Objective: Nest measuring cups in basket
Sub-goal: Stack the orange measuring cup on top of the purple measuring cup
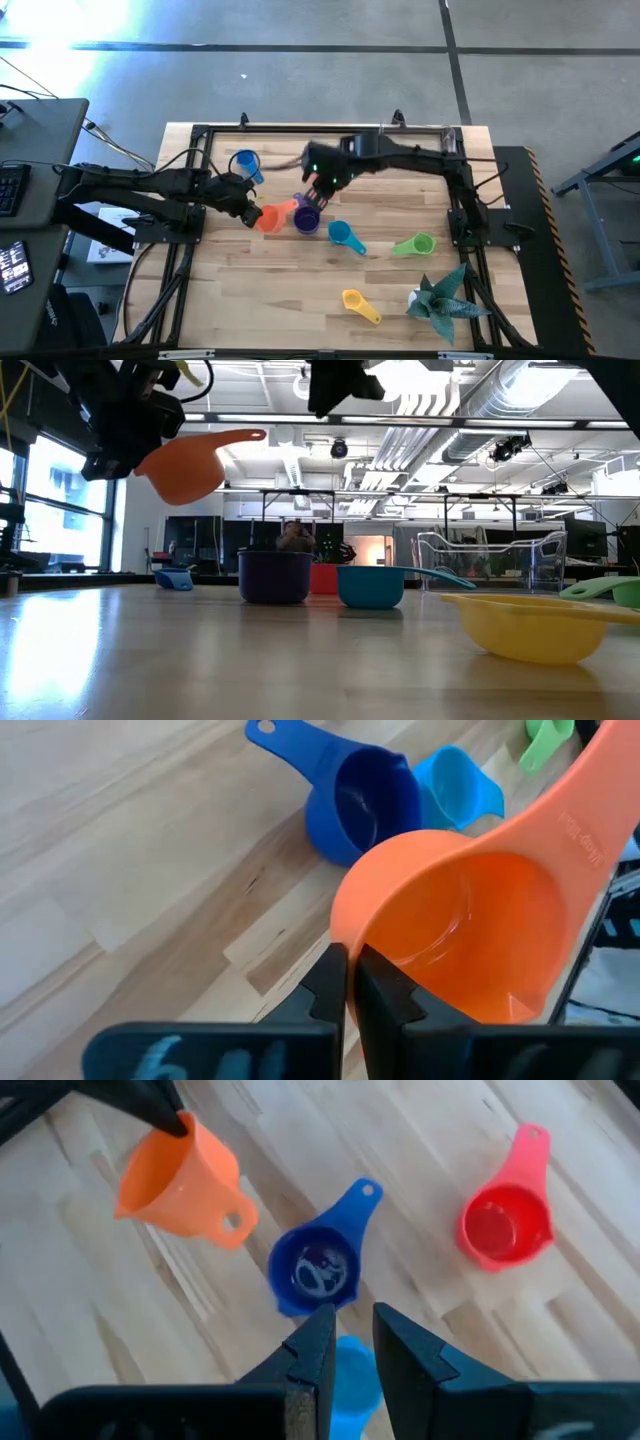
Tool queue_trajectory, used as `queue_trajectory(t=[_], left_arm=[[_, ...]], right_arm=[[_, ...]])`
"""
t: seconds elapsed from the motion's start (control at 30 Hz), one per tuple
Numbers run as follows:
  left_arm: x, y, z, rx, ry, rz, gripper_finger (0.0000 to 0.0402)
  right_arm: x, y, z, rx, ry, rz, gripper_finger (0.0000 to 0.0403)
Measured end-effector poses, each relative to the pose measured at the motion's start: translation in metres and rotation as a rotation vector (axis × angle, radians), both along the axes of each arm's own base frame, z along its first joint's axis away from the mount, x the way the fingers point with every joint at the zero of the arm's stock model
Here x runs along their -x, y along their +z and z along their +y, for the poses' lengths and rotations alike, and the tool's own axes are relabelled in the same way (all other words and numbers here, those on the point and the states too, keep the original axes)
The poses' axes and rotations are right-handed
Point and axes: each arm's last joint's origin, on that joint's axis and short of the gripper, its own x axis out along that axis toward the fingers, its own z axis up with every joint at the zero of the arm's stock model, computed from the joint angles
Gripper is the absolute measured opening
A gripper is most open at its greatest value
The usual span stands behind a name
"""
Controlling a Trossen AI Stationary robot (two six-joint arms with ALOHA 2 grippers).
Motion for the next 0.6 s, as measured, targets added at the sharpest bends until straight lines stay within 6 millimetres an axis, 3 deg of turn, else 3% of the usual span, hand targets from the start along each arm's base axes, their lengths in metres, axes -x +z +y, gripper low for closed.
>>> queue_trajectory(t=[0.27,0.6], left_arm=[[0.0,0.0,0.0,-0.035,-0.047,-0.003,0.0004],[0.0,0.0,0.0,-0.055,-0.072,-0.004,0.0005]], right_arm=[[0.015,-0.005,0.049,0.08,-0.172,0.097,0.0061],[0.024,-0.005,0.087,0.114,-0.276,0.069,0.0061]])
